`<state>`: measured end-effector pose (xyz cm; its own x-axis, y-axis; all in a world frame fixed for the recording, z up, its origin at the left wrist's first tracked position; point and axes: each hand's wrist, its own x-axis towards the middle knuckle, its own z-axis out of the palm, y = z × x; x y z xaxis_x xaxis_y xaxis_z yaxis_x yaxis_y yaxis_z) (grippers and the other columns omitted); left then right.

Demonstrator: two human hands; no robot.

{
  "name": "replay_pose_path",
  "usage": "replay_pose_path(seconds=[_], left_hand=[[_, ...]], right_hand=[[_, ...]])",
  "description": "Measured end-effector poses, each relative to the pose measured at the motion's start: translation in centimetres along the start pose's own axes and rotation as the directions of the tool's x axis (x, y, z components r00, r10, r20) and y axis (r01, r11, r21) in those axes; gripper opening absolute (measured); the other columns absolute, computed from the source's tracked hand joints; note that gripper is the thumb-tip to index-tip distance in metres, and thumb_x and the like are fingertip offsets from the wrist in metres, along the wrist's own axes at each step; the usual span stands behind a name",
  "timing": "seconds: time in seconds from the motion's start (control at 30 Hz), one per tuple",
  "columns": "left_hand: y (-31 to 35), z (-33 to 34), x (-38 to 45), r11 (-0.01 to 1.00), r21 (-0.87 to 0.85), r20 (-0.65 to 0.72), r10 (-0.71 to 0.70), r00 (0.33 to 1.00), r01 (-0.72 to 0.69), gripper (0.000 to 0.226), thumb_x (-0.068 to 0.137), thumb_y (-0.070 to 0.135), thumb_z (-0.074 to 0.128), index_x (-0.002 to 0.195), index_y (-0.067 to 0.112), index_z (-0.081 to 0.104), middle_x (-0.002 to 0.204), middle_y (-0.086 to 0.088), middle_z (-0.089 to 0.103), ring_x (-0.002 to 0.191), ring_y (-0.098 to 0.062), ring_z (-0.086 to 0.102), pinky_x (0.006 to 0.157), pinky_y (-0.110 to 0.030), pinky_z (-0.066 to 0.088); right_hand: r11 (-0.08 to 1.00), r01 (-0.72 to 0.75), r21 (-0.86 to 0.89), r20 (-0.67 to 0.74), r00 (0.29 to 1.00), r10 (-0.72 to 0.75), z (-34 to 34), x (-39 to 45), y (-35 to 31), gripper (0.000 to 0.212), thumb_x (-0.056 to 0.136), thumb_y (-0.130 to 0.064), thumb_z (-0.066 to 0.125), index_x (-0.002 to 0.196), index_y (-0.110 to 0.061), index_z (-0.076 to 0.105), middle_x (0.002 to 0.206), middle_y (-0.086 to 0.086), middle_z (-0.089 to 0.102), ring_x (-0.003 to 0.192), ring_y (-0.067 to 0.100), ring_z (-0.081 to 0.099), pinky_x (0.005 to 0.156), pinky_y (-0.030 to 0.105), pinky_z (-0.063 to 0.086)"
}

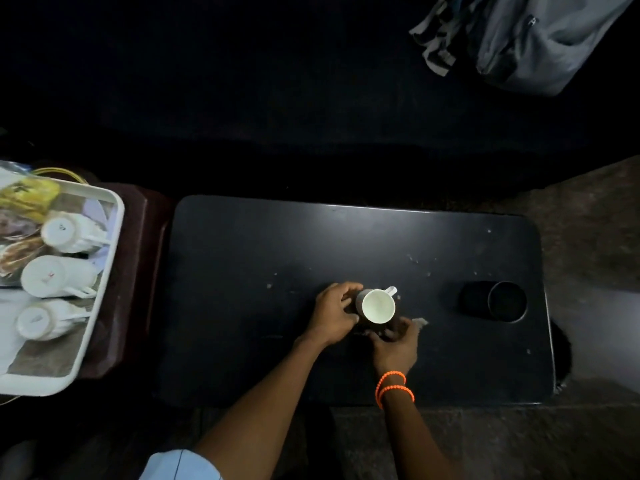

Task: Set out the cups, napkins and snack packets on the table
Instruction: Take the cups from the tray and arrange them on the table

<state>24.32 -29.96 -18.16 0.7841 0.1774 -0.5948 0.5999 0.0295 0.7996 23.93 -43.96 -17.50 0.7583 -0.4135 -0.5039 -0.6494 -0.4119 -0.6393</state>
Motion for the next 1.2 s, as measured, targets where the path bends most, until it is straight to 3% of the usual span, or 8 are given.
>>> replay_pose_path(seconds=[0.13,0.37,0.53,0.7,0.77,0.9,1.0,1.2], left_hand=[[-2.3,-3.2,-1.9,0.998,-0.019,-0.120,-0.057,0.991,0.055,0.056,0.074,-0.020,0.068,0.122,0.010,0.070,0.127,-0.008,0.064,0.120,-0.021,0.066,0.102,-0.020,0.050],[-5.4,-13.8,-7.5,0.989,-0.076,-0.503,-0.151,0.851,0.130,0.037,0.078,-0.005,0.073,0.102,0.023,0.075,0.101,-0.001,0.076,0.088,-0.001,0.071,0.074,-0.005,0.052],[-6.0,-23.3,-12.7,0.986,-0.165,-0.763,-0.140,0.632,0.018,0.006,0.090,0.023,0.071,0.085,0.026,0.073,0.074,0.004,0.075,0.072,-0.020,0.075,0.072,-0.035,0.061],[-6.2,-32.1,-17.4,0.994,0.043,-0.987,0.027,0.158,0.100,0.029,0.103,0.030,0.056,0.091,0.009,0.071,0.085,-0.013,0.071,0.083,-0.024,0.060,0.076,-0.038,0.045],[-6.6,-35.1,-18.2,0.989,-0.034,-0.996,-0.044,0.074,0.141,0.029,0.106,0.024,0.053,0.104,0.001,0.071,0.100,-0.022,0.069,0.099,-0.028,0.056,0.085,-0.035,0.040],[-8.2,-39.4,-18.0,0.885,-0.440,-0.833,-0.465,0.300,0.152,0.065,0.108,0.053,0.026,0.121,0.009,0.072,0.127,-0.022,0.069,0.123,-0.040,0.058,0.103,-0.039,0.042],[-8.7,-40.7,-18.0,0.803,-0.574,-0.678,-0.576,0.457,0.161,0.086,0.097,0.076,0.014,0.115,0.021,0.077,0.123,-0.019,0.073,0.119,-0.041,0.064,0.106,-0.053,0.050],[-9.2,-39.9,-18.8,0.745,-0.665,-0.704,-0.601,0.379,-0.054,0.061,0.082,0.078,0.048,0.094,0.026,0.077,0.109,-0.011,0.076,0.107,-0.035,0.070,0.094,-0.055,0.058]], right_hand=[[0.989,-0.146,-0.020,-0.023,0.989,0.146,1.3,-3.2,0.8,0.049,0.069,0.011,0.084,0.105,-0.005,0.057,0.097,0.017,0.068,0.080,0.027,0.064,0.082,0.034,0.053],[0.980,0.017,-0.198,0.258,0.965,0.035,9.7,-11.9,-1.5,0.035,0.072,-0.004,0.087,0.098,-0.006,0.063,0.091,0.014,0.071,0.062,0.007,0.056,0.069,0.024,0.043],[0.925,0.345,-0.162,0.560,0.804,-0.201,17.5,-19.9,-5.8,0.029,0.074,-0.012,0.087,0.095,-0.011,0.067,0.085,0.006,0.072,0.072,0.016,0.066,0.072,0.022,0.049],[0.744,0.668,0.026,0.785,0.447,-0.429,24.3,-28.0,-9.4,0.015,0.079,-0.021,0.079,0.092,-0.018,0.072,0.087,-0.001,0.069,0.075,0.012,0.066,0.073,0.024,0.053],[0.707,0.705,0.066,0.823,0.361,-0.437,26.4,-30.6,-10.3,0.026,0.081,-0.024,0.077,0.105,-0.014,0.075,0.096,0.003,0.071,0.083,0.018,0.067,0.080,0.032,0.054],[0.637,0.771,0.010,0.843,0.336,-0.419,29.2,-33.6,-11.2,0.039,0.085,-0.021,0.069,0.123,-0.012,0.068,0.119,0.011,0.058,0.106,0.031,0.063,0.088,0.037,0.052],[0.619,0.785,0.013,0.848,0.319,-0.423,29.8,-34.1,-11.4,0.043,0.085,-0.017,0.063,0.128,-0.017,0.066,0.120,0.009,0.053,0.106,0.030,0.062,0.086,0.040,0.055],[0.820,0.560,0.119,0.808,0.425,-0.408,29.1,-34.4,-11.4,0.016,0.084,-0.013,0.073,0.098,-0.015,0.079,0.112,0.000,0.059,0.098,0.020,0.066,0.088,0.034,0.055]])
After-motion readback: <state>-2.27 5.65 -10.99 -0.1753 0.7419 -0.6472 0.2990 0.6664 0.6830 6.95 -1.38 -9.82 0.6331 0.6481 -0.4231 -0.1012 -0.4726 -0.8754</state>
